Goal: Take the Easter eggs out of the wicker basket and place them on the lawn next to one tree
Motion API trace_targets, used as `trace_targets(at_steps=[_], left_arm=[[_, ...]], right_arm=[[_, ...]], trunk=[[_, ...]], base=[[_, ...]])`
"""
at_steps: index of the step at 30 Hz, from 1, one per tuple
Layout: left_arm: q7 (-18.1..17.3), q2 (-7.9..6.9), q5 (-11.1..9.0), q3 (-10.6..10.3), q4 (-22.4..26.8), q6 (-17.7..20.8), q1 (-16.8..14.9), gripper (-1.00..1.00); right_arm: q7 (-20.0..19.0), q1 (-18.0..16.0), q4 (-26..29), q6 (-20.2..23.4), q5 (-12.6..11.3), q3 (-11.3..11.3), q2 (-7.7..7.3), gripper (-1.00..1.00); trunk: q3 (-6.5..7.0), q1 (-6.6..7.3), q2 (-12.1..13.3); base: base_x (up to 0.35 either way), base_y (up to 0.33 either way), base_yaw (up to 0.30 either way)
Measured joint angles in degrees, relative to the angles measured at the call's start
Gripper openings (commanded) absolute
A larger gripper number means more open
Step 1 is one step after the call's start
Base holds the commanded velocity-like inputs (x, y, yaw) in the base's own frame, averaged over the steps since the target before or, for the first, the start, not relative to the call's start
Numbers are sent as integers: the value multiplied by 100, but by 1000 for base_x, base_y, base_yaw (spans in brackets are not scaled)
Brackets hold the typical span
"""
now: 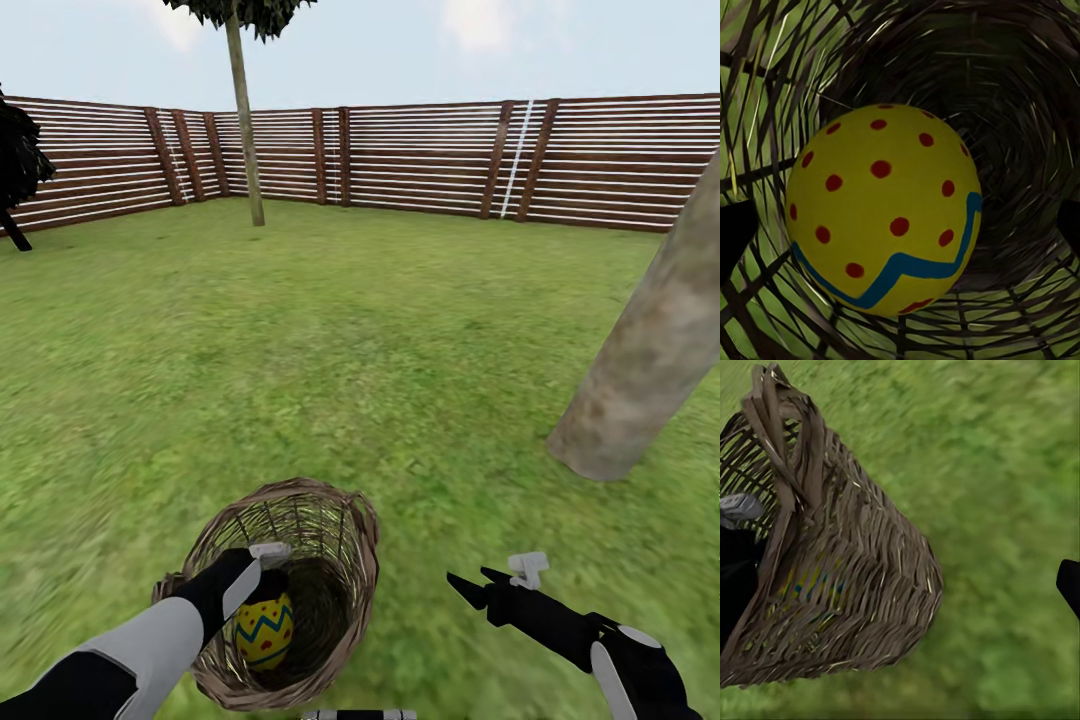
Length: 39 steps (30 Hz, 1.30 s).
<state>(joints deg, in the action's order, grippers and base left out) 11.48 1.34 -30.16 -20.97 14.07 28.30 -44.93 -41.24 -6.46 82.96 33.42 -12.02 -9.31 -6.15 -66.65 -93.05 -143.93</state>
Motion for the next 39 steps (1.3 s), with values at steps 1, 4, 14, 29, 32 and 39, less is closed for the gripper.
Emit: trace_targets(at_steps=[1, 4, 14, 29, 32, 39], left_arm=[[-2, 0, 0, -1, 2, -22, 1, 100], [-3, 0, 1, -5, 0, -100, 3, 100], [-6, -8, 4, -15, 9, -186, 4, 100], [-5, -9, 25, -28, 13, -475, 4, 100], [-5, -8, 26, -30, 13, -505, 4, 100], [-5, -8, 27, -31, 13, -515, 3, 100]], right_arm=[[-6, -1, 6, 0, -1, -5, 0, 100], [-15, 4, 37, 0, -2, -7, 0, 100], [-26, 7, 84, 0, -2, -4, 0, 100], [-21, 7, 79, 0, -2, -4, 0, 100], [-20, 7, 78, 0, -2, -4, 0, 100], [-24, 7, 79, 0, -3, -4, 0, 100]], trunk=[[-22, -3, -1], [-89, -10, -5], [-310, -36, -19], [-643, -75, -39], [-710, -82, -43], [-710, -82, -43]], base=[[0, 0, 0], [0, 0, 0], [0, 0, 0], [0, 0, 0], [0, 0, 0], [0, 0, 0]])
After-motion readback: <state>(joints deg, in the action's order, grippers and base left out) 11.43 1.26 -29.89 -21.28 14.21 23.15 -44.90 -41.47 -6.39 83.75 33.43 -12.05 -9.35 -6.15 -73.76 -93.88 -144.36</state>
